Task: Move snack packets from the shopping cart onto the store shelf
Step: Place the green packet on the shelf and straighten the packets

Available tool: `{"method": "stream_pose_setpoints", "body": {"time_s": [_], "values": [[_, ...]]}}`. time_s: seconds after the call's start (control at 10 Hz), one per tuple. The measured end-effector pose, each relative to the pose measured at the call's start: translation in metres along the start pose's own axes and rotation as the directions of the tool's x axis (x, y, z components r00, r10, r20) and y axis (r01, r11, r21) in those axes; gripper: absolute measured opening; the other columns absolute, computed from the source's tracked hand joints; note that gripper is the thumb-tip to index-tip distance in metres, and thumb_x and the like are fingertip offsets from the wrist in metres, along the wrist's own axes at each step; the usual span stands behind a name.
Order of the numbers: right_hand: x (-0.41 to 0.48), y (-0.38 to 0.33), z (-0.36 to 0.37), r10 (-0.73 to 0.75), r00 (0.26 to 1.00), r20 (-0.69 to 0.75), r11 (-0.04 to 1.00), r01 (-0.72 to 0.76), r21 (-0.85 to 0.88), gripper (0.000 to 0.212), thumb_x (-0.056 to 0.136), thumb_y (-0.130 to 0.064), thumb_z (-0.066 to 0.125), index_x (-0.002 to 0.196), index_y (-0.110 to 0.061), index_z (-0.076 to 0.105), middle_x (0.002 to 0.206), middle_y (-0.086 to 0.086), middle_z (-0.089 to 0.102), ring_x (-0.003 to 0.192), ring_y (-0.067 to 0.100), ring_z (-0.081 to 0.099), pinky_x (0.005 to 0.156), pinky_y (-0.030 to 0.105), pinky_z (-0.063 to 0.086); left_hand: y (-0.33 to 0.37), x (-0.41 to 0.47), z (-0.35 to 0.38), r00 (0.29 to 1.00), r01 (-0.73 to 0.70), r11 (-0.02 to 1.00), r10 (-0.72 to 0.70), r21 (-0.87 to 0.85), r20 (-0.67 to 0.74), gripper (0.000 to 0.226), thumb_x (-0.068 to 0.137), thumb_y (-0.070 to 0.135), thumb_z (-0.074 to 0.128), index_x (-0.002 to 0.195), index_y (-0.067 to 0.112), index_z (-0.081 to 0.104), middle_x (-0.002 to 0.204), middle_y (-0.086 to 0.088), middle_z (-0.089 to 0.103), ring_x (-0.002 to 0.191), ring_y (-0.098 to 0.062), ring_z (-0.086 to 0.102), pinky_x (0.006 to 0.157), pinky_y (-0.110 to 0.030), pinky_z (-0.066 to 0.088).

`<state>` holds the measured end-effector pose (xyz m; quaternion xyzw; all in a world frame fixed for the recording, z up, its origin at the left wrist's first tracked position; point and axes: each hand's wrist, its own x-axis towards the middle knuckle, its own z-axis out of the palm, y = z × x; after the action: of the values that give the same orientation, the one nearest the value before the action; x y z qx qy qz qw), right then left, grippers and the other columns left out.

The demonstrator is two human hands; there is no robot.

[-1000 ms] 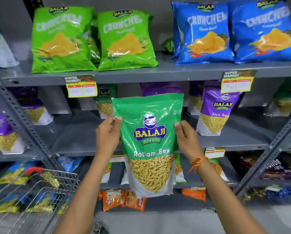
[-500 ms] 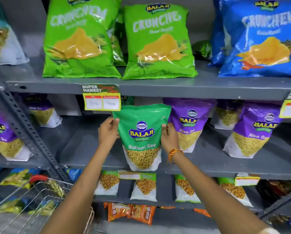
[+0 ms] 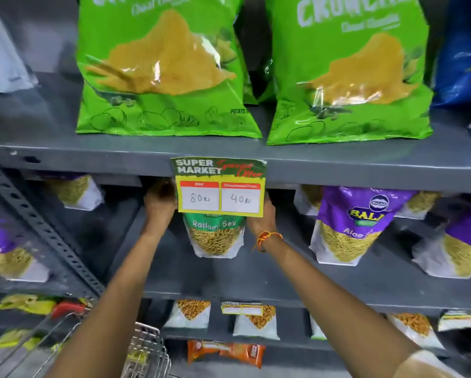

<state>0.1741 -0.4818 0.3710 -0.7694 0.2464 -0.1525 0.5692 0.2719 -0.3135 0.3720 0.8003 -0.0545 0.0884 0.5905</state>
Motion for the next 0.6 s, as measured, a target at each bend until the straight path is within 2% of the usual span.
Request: {"method": "stream_pose_setpoints", "body": {"time_s": [0.1,0.2,0.3,0.4,0.5,0.6], "values": [[-0.016,-0.005,-0.002,0.088,0.995,0.049,0.994,-0.085,-0.076,0.028,0.088,0.007,0.04,0.061,0.0,0.042,0.127,0.032,0.049,0.12,0.046,0.045,0.091,0.047,0.039,-0.006,0.001,-0.003,0.999,-0.034,0.999,0.035,-0.043,0.02,0.023,0.085,-0.005,0.048,0.065,0.006,0.046,0.076,-0.009,0.055,0.045,0.015,0.052,0.039,-0.003,0.034],[0.005,0.008,0.007,-0.127,0.989,-0.075,0.992,0.127,-0.004,0.015,0.089,-0.01,0.05,0.102,-0.004,0.051,0.104,0.016,0.066,0.097,0.031,0.061,0.08,0.044,0.048,-0.007,-0.005,-0.003,0.996,-0.058,0.995,0.063,-0.078,0.064,0.015,0.087,-0.011,0.041,0.085,0.003,0.048,0.067,0.004,0.052,0.048,0.02,0.052,0.042,0.0,0.038],[0.001,0.034,-0.017,-0.148,0.986,-0.072,0.987,0.152,0.053,0.014,0.087,-0.013,0.055,0.1,-0.009,0.053,0.083,0.005,0.064,0.082,0.022,0.06,0.071,0.028,0.046,-0.02,-0.008,-0.007,0.987,0.008,0.987,0.018,-0.163,0.157,0.027,0.089,-0.008,0.042,0.084,0.016,0.053,0.061,0.016,0.068,0.057,0.019,0.057,0.05,-0.005,0.046],[-0.018,0.086,-0.066,-0.114,0.96,-0.257,0.983,0.147,0.112,0.022,0.077,-0.021,0.068,0.086,-0.024,0.048,0.071,0.009,0.056,0.07,0.023,0.053,0.061,0.021,0.043,-0.035,-0.017,-0.01,0.974,0.034,0.991,-0.005,-0.127,0.227,0.023,0.089,-0.001,0.047,0.103,0.017,0.053,0.089,0.014,0.07,0.078,0.011,0.06,0.067,-0.016,0.047],[-0.02,0.136,-0.138,-0.039,0.798,-0.601,0.986,0.13,0.109,0.057,0.052,-0.039,0.079,0.093,-0.027,0.042,0.086,0.003,0.047,0.081,0.017,0.047,0.074,0.014,0.044,-0.052,-0.028,-0.008,0.93,0.096,0.991,-0.055,-0.095,0.362,0.049,0.082,0.016,0.062,0.124,0.007,0.04,0.119,-0.009,0.052,0.111,-0.017,0.048,0.079,-0.012,0.046],[0.006,0.157,-0.193,0.081,0.862,-0.5,0.982,0.015,0.186,0.103,0.047,-0.008,0.087,0.131,-0.011,0.027,0.124,0.008,0.037,0.109,0.023,0.044,0.101,0.047,0.041,-0.056,-0.04,-0.005,0.867,0.21,0.971,-0.13,-0.116,0.481,0.114,0.03,0.064,0.081,0.122,0.018,0.032,0.123,-0.004,0.045,0.115,-0.017,0.043,0.091,-0.031,0.039]]}}
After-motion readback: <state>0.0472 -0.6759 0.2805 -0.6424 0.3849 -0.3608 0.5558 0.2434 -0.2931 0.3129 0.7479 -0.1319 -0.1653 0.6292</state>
